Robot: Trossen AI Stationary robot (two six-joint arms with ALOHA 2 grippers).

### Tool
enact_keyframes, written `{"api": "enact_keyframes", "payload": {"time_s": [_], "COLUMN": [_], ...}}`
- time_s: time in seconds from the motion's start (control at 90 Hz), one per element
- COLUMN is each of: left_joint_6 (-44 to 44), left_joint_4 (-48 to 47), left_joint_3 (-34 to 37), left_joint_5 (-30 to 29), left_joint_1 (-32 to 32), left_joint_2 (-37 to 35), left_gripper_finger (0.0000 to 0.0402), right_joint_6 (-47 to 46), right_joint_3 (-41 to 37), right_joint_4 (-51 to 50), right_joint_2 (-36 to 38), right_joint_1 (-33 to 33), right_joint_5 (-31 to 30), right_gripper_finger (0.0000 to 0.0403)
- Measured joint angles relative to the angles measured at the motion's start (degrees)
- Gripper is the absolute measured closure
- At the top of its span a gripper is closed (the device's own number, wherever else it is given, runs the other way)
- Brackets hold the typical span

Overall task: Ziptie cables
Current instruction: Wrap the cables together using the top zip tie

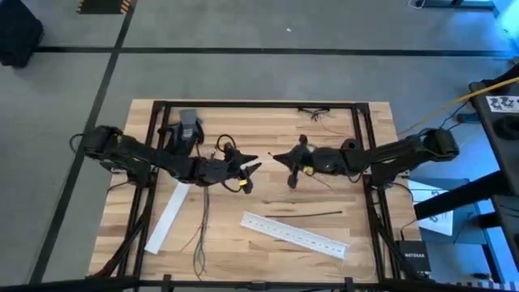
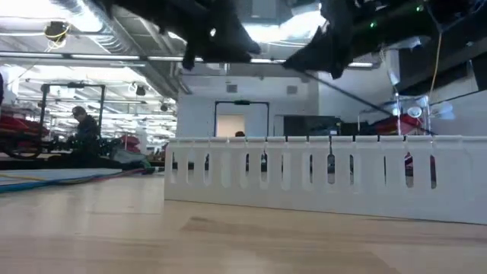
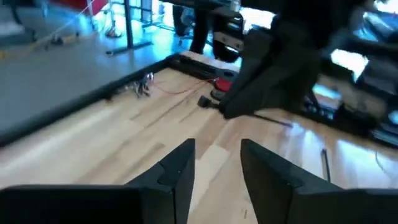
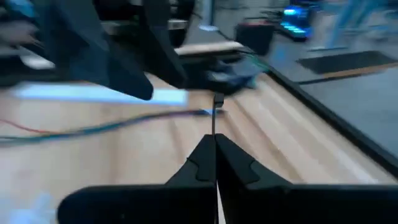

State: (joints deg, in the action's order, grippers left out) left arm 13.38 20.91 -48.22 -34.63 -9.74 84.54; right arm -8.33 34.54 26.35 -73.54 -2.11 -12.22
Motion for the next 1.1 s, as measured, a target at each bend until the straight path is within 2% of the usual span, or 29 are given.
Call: {"api": "enact_keyframes", "payload": {"time_s": [0.089, 0.189, 0.367, 0.444, 0.656, 0.822, 0.9, 1.1], "left_joint_6": [-3.54, -4.8, -1.25, 0.15, 0.16, -1.36, -2.15, -3.31], "left_joint_4": [1.18, 10.65, 34.44, 41.36, 40.89, 41.32, 41.22, 40.97], "left_joint_3": [0.01, 3.18, 14.38, 16.98, 15.66, 14.16, 14.16, 14.14], "left_joint_5": [6.69, 13.39, 15.3, 17.31, 19.77, 20.33, 20.28, 20.25], "left_joint_1": [1.08, 2.94, 5.71, 6.81, 8.46, 8.35, 8.4, 8.35], "left_joint_2": [-0.97, -0.41, -0.11, 0.38, 4.14, 5.11, 4.64, 4.08], "left_gripper_finger": [0.0279, 0.0279, 0.0279, 0.0279, 0.0279, 0.0279, 0.0279, 0.0279], "right_joint_6": [-1.93, -3.9, -6.28, -6.82, -7.79, -7.73, -7.87, -6.85], "right_joint_3": [-0.13, -0.03, -1.96, -2.91, -3.02, -1.67, -1.29, -1.13], "right_joint_4": [3.73, 9.24, 18.24, 22.57, 30.7, 30.71, 30.62, 30.85], "right_joint_2": [0.34, -0.95, -3.56, -5.16, -10.79, -13.47, -13.53, -13.52], "right_joint_1": [1.56, 3.26, 4.19, 4.67, 4.9, 6.08, 6.45, 6.41], "right_joint_5": [5.89, 10.42, 12.51, 12.89, 13.78, 14.43, 16.33, 16.42], "right_gripper_finger": [0.0403, 0.0403, 0.0403, 0.0403, 0.0403, 0.0403, 0.0403, 0.0403]}}
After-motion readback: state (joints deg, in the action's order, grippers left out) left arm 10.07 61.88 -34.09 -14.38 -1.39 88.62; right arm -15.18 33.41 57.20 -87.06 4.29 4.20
